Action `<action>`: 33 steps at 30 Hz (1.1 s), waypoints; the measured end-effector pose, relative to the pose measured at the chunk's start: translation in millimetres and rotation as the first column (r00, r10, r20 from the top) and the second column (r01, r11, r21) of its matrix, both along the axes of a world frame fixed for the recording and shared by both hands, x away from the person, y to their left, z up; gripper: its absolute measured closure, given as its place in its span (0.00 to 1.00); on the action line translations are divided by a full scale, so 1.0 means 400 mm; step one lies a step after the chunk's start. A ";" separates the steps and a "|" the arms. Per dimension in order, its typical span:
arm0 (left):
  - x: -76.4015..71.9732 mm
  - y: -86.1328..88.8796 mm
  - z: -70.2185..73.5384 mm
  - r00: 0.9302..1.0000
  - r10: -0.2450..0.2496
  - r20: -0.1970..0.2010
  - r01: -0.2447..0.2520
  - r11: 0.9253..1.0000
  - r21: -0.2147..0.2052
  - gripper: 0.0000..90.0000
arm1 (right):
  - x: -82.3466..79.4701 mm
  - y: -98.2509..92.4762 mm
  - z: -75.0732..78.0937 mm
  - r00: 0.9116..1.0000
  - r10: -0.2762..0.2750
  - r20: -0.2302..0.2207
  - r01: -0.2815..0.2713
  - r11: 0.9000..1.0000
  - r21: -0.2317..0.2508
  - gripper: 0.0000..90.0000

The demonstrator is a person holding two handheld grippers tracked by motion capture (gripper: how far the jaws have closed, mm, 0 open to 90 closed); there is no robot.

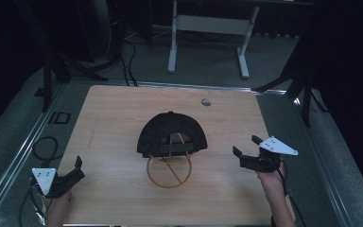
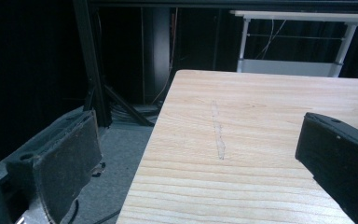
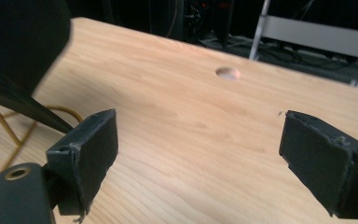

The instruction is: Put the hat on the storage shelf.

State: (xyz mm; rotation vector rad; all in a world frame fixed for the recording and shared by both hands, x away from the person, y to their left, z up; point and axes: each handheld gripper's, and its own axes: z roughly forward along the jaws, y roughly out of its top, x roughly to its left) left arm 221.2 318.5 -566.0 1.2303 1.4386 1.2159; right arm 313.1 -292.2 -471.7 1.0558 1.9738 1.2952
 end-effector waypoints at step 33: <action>-0.001 0.001 0.000 1.000 -0.001 0.005 0.001 1.000 -0.001 0.01 | -0.042 -0.197 -0.174 0.938 -0.342 -0.053 0.341 0.940 -0.034 0.14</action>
